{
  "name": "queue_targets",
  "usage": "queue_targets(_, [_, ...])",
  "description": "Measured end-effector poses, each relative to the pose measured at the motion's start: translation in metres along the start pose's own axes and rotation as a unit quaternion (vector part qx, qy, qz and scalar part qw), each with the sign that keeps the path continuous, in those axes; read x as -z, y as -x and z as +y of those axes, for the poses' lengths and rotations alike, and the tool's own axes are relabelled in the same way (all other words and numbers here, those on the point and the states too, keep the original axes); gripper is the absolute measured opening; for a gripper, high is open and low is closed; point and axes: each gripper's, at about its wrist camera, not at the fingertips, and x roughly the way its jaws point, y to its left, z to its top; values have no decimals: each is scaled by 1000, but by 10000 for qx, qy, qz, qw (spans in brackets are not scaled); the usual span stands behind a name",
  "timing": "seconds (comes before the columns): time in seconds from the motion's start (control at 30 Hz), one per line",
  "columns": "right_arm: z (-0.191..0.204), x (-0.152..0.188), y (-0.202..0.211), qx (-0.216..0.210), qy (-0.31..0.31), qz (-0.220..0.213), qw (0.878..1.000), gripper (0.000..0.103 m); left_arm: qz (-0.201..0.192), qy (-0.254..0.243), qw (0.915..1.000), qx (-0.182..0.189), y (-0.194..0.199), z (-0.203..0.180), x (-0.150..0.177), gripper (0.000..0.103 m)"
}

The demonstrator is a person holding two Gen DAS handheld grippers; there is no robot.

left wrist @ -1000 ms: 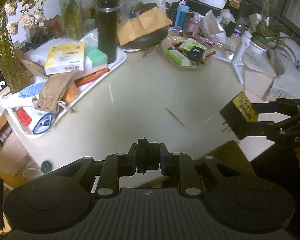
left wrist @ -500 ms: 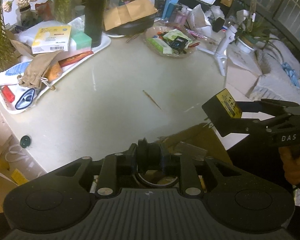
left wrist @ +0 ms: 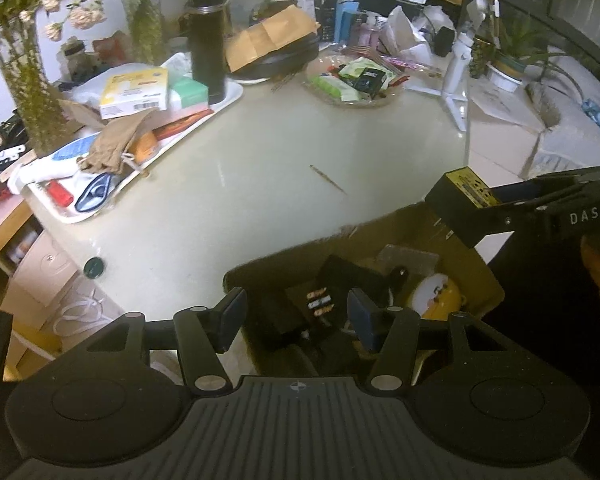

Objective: Organize rigid objects
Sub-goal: 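Open both tools to release the yellow box and knob into the box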

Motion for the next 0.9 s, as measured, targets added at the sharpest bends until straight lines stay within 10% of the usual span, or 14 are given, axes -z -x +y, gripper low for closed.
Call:
queue_targets(0.73, [46,-9,-9,-430,409,-11,9982,88,-26,349,9991,-230,10,4,19,55])
queue_targets(0.9, [51,-8,-21,-307,517,189,9980,103,-16,418,9989,-218,11,5,19,55])
